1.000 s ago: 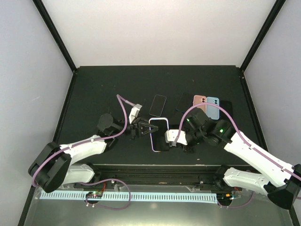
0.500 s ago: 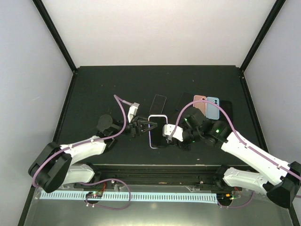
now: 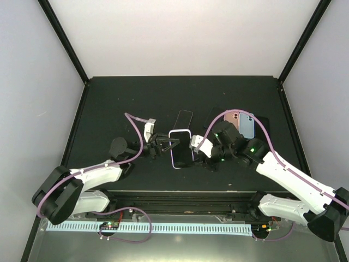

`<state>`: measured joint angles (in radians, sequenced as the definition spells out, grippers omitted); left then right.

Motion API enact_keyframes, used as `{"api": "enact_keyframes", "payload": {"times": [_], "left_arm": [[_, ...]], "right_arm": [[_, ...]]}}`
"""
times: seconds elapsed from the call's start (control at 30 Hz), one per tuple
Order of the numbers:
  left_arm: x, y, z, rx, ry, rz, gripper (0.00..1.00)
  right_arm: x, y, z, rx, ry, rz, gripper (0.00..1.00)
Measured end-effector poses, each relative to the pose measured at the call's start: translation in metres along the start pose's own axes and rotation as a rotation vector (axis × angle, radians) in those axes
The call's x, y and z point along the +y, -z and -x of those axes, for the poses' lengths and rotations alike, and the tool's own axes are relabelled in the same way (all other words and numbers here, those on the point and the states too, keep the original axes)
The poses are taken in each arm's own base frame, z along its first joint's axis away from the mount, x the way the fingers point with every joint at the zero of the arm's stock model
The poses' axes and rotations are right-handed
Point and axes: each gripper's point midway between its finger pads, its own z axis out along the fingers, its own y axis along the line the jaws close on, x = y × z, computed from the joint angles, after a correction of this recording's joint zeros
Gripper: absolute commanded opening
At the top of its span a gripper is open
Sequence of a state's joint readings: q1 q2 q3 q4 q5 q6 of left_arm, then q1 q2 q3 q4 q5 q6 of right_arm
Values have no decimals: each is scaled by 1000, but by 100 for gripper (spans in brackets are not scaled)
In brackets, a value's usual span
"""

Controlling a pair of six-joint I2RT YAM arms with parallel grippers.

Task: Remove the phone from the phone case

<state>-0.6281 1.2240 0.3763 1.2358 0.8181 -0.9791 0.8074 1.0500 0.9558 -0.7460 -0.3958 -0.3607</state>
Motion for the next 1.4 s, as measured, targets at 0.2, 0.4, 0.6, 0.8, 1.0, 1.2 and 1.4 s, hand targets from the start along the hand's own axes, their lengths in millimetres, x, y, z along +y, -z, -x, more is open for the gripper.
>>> {"api": "enact_keyframes", "payload": {"times": [0.2, 0.4, 0.6, 0.8, 1.0, 1.2, 1.4], "left_arm": [[6, -3, 9, -69, -1, 24, 2], [11, -6, 14, -120, 10, 48, 2], [-11, -10, 18, -148, -38, -34, 2], [-31, -15, 19, -158, -67, -113, 2], [-27, -20, 20, -169, -61, -112, 2], [-14, -21, 22, -202, -50, -50, 33], [19, -24, 20, -208, 40, 181, 57]], "right_arm": [[-17, -2, 3, -8, -89, -29, 46], [-25, -3, 6, -24, -194, 6, 54], [-14, 6, 23, -131, -314, 182, 64], [6, 15, 41, -211, -325, 339, 50], [13, 18, 45, -240, -345, 403, 14], [13, 16, 40, -236, -428, 408, 1], [1, 10, 38, -260, -470, 344, 1]]}}
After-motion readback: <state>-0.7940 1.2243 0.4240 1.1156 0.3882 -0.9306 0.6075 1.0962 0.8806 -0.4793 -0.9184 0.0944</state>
